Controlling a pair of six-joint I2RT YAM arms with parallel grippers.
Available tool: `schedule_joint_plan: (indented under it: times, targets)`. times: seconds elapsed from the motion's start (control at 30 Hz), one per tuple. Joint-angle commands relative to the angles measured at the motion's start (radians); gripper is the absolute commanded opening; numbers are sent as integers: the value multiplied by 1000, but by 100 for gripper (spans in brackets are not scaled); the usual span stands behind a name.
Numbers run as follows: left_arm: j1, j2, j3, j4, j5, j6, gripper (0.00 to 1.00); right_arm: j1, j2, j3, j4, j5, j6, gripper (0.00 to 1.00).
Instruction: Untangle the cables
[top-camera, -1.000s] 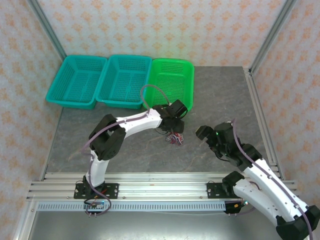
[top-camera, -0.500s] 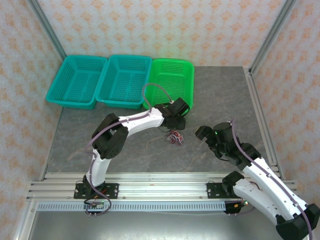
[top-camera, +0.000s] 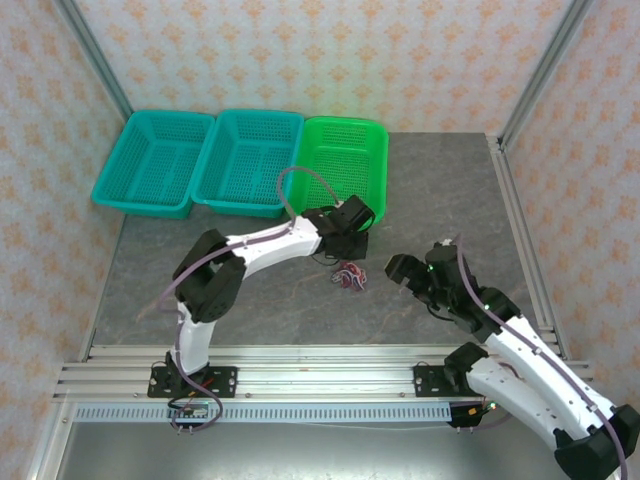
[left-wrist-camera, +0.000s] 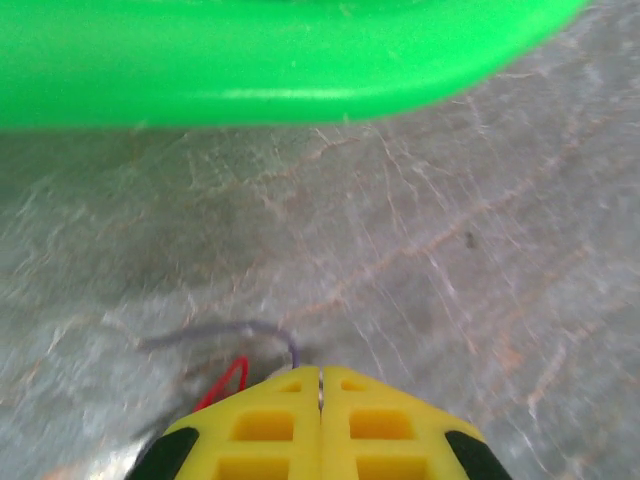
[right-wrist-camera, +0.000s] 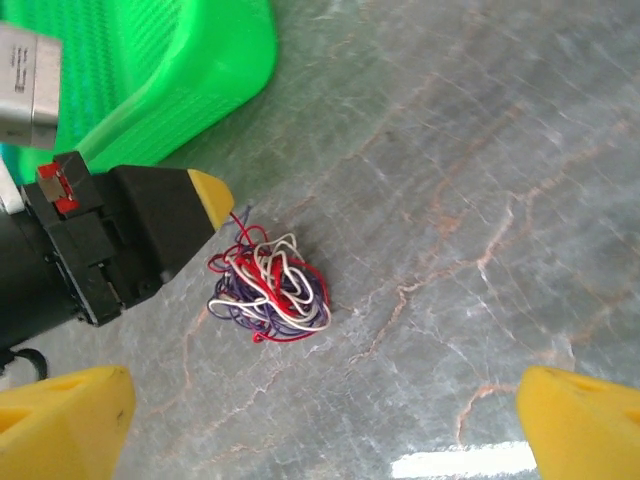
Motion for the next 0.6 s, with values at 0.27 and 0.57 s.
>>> schedule_joint_plan:
  times: [0.27,0.57]
  targets:
    - [-5,-236,-53,7,166,-98,0,85,107,-291,856,36,-386,88]
    - [-7,-329,5,3,201,-140,0,102,421,-222,1009,106,-473,85]
